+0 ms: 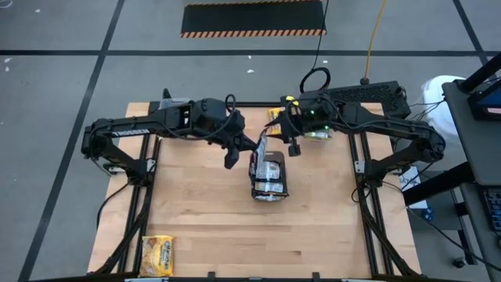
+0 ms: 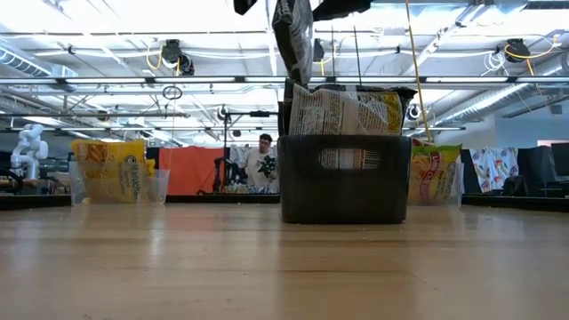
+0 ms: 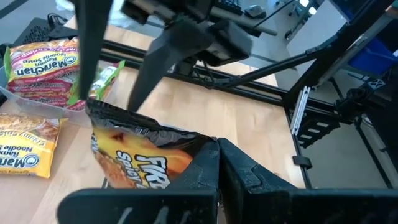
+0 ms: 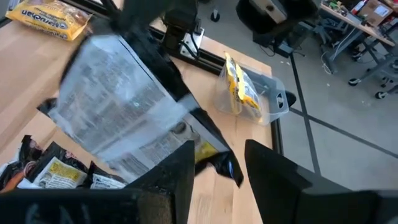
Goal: Sort Maruchan noodles
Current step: Put the black noodle pack into the black bin
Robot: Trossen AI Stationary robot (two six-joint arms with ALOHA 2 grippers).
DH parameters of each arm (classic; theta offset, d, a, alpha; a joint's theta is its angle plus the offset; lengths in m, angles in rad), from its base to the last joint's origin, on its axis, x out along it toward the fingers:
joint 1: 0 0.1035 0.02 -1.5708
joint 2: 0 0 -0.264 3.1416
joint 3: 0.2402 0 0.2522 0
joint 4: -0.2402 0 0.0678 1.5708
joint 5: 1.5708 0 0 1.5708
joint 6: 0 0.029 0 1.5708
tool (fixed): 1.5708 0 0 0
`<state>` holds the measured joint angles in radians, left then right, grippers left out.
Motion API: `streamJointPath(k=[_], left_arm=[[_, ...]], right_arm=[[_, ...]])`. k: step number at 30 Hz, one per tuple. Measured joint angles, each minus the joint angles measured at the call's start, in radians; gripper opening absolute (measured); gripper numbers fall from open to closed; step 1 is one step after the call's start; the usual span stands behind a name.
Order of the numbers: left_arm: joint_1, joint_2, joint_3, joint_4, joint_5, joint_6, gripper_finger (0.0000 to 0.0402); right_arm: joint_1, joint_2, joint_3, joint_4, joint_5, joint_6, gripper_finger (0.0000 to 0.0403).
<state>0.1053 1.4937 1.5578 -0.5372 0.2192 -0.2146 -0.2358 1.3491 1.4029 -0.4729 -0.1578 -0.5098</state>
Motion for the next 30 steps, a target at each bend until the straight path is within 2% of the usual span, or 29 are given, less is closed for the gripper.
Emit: streamJointPath(k=[12,17,23,30], left_arm=[[-0.016,0.0,0.0,0.018,0.0,0.001,0.0],[-0.016,0.0,0.0,0.016,0.0,0.002,0.0],[-0.016,0.0,0.0,0.016,0.0,0.002,0.0],[-0.015,0.0,0.0,0.016,0.0,0.002,0.0]], right_arm=[[-0.022,0.037,0.0,-0.002,-0.004,-0.032,0.0131],[-0.022,0.037,0.0,-0.009,-0.003,-0.08,0.0091],[-0.023,0.037,0.0,-0.011,-0.003,-0.091,0.0011],[-0.023,0.037,0.0,-0.021,-0.004,-0.106,0.0001]])
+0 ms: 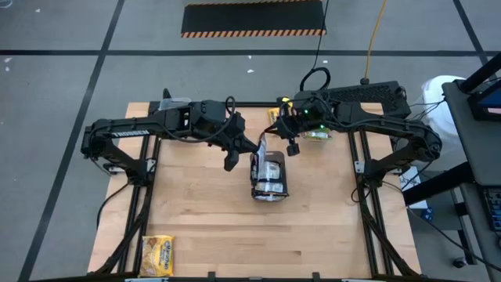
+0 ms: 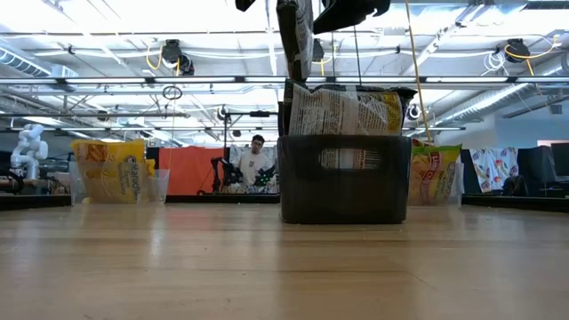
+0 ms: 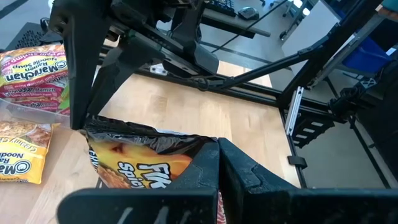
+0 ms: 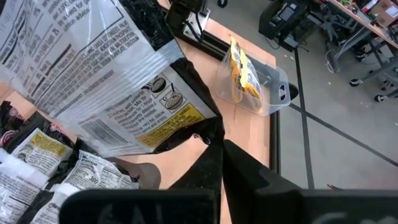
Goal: Sort Maruchan noodles
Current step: Put the black noodle pack into the black bin
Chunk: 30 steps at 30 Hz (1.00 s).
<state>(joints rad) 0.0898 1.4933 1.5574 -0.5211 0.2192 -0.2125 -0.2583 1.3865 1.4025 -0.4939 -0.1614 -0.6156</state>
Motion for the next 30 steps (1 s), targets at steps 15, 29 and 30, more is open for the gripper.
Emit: streamJointPath(k=[15,29,30], left_arm=[[0.014,0.0,0.0,-0.045,-0.005,0.0,0.0],[0.07,0.0,0.0,-0.083,-0.013,0.027,0.0],[0.074,0.0,0.0,-0.083,-0.012,0.031,0.0]], right_arm=[[0.0,-0.018,0.0,-0.065,0.004,-0.001,0.0],[0.007,-0.068,0.0,-0.14,0.003,0.026,0.0],[0.009,-0.069,0.0,-0.141,0.003,0.027,0.0]])
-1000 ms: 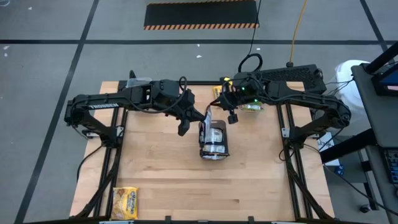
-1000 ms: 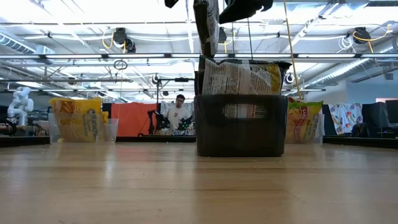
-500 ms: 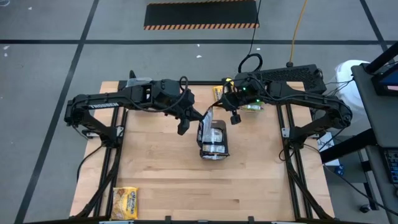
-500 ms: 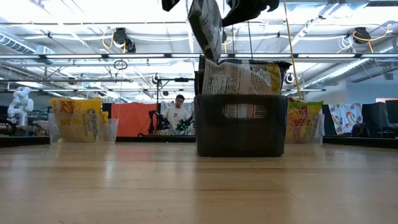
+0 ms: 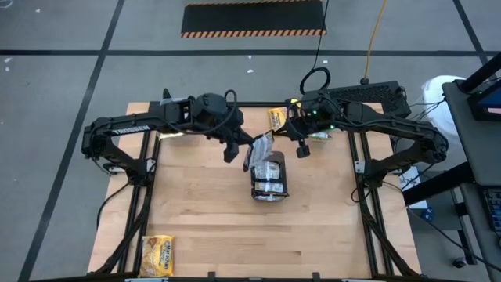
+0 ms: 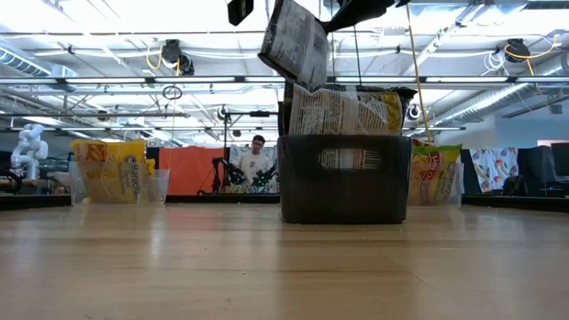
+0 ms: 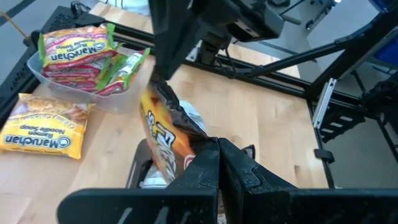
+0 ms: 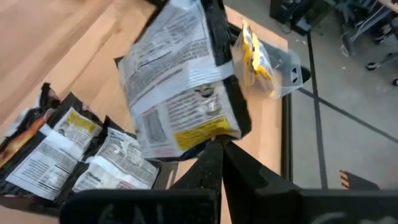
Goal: Sort Maruchan noodles
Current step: Put the black noodle pack into the black bin
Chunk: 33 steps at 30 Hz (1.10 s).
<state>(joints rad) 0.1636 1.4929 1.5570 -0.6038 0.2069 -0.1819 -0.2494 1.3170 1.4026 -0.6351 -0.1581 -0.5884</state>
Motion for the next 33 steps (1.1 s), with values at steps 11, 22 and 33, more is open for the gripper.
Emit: streamJointPath(k=[11,22,33], left_arm=[[0.027,0.036,0.0,-0.019,0.0,0.023,0.0],[0.029,0.125,0.0,-0.042,-0.001,0.095,0.0],[0.039,0.124,0.0,-0.051,-0.041,0.121,0.0]], right_arm=[[0.01,-0.005,0.0,-0.061,0.0,0.027,0.0],[0.01,-0.005,0.0,-0.11,0.0,0.051,0.0],[0.01,-0.005,-0.015,-0.135,-0.004,0.079,0.0]])
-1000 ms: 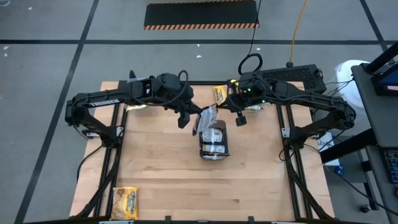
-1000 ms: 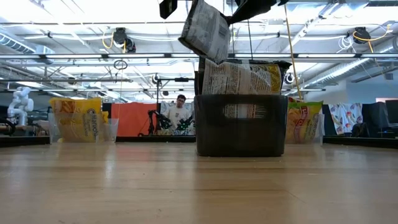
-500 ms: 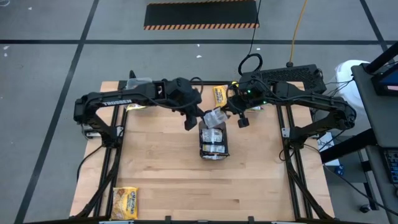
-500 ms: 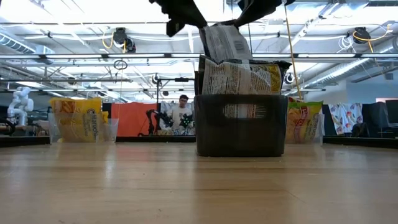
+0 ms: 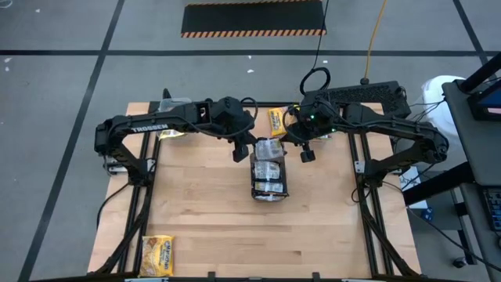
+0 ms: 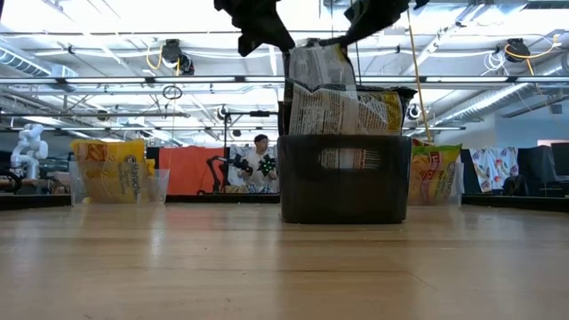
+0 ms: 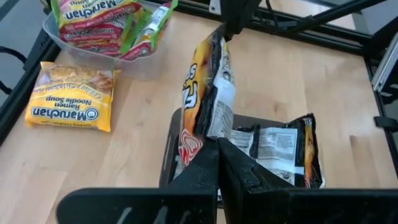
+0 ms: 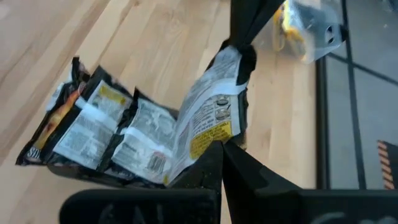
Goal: Sort Maruchan noodles
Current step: Put the black noodle pack into the black bin
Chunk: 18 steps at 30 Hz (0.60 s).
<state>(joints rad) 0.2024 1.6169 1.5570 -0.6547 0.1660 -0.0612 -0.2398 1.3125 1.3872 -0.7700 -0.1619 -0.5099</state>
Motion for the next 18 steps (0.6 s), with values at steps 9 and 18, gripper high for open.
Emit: streamJointPath(k=[9,18], left_arm=[[0.0,0.0,0.0,-0.014,-0.038,-0.001,0.0],[-0.011,0.066,0.001,-0.03,-0.036,-0.014,0.0]], right_arm=[[0.0,0.001,-0.109,0.082,0.001,0.021,0.0],[0.0,0.001,-0.141,0.115,0.002,0.041,0.0]])
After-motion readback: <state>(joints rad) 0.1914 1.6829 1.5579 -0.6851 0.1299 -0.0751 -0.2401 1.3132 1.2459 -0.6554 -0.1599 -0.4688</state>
